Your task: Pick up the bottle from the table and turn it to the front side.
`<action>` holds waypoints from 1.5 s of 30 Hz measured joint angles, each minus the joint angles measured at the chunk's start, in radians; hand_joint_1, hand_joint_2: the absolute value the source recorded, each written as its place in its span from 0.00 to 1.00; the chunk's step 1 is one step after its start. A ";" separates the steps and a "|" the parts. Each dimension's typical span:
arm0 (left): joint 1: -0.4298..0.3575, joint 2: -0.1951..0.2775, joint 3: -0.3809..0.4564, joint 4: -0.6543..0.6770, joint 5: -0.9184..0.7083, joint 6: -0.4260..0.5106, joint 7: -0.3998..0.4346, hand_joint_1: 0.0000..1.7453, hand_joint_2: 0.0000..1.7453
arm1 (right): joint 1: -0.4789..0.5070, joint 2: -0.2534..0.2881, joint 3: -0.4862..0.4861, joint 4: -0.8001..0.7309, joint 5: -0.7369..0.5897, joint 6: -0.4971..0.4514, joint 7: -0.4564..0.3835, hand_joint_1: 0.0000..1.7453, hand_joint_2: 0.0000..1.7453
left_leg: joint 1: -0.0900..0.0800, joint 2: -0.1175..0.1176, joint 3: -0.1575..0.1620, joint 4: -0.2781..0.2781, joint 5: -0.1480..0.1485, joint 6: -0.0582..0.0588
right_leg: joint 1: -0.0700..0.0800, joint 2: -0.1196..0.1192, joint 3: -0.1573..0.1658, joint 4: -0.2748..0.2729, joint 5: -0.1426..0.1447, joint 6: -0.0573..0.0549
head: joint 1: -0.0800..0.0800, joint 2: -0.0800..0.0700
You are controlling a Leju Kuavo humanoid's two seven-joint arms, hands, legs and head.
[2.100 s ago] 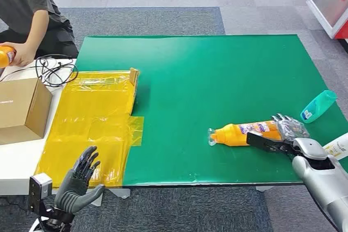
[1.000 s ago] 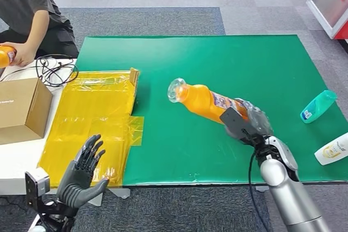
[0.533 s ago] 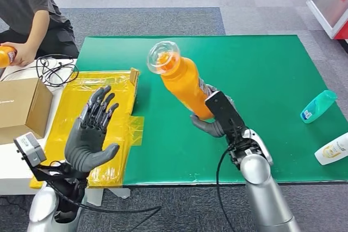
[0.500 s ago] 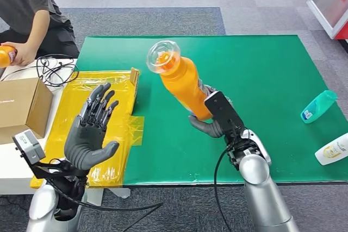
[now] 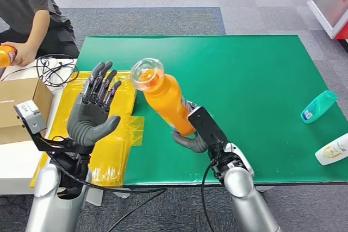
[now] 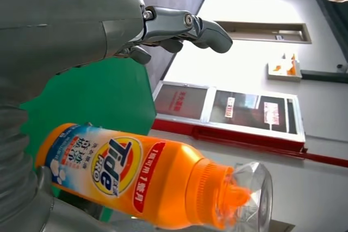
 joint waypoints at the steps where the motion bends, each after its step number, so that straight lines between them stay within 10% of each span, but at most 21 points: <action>1: -0.004 -0.001 -0.003 0.007 -0.001 0.001 0.006 0.00 1.00 | 0.002 0.000 0.008 0.000 0.011 -0.006 -0.001 1.00 1.00 | 0.000 0.000 0.000 0.000 0.000 0.000 | 0.000 0.000 0.000 0.000 0.000 0.000 | 0.000 0.000; 29: -0.075 0.000 -0.169 0.136 -0.042 0.011 0.118 0.00 1.00 | -0.016 0.000 0.150 0.014 0.215 -0.095 -0.017 1.00 1.00 | 0.000 0.000 0.000 0.000 0.000 0.000 | 0.000 0.000 0.000 0.000 0.000 0.000 | 0.000 0.000; 30: -0.076 0.001 -0.170 0.138 -0.043 0.012 0.118 0.10 1.00 | -0.016 0.000 0.152 0.015 0.221 -0.096 -0.017 1.00 1.00 | 0.000 0.000 0.000 0.000 0.000 0.000 | 0.000 0.000 0.000 0.000 0.000 0.000 | 0.000 0.000; 34: -0.079 0.006 -0.179 0.143 -0.073 0.029 0.103 1.00 1.00 | -0.016 0.000 0.158 0.024 0.243 -0.111 -0.020 1.00 1.00 | 0.000 0.000 0.000 0.000 0.000 0.000 | 0.000 0.000 0.000 0.000 0.000 0.000 | 0.000 0.000; 39: -0.079 0.007 -0.190 0.143 -0.130 0.054 0.082 1.00 1.00 | -0.015 0.000 0.158 0.029 0.244 -0.113 -0.020 0.42 1.00 | 0.000 0.000 0.000 0.000 0.000 0.000 | 0.000 0.000 0.000 0.000 0.000 0.000 | 0.000 0.000; 45: -0.079 0.007 -0.191 0.142 -0.143 0.059 0.073 1.00 1.00 | -0.012 0.000 0.158 0.029 0.244 -0.112 -0.022 0.00 1.00 | 0.000 0.000 0.000 0.000 0.000 0.000 | 0.000 0.000 0.000 0.000 0.000 0.000 | 0.000 0.000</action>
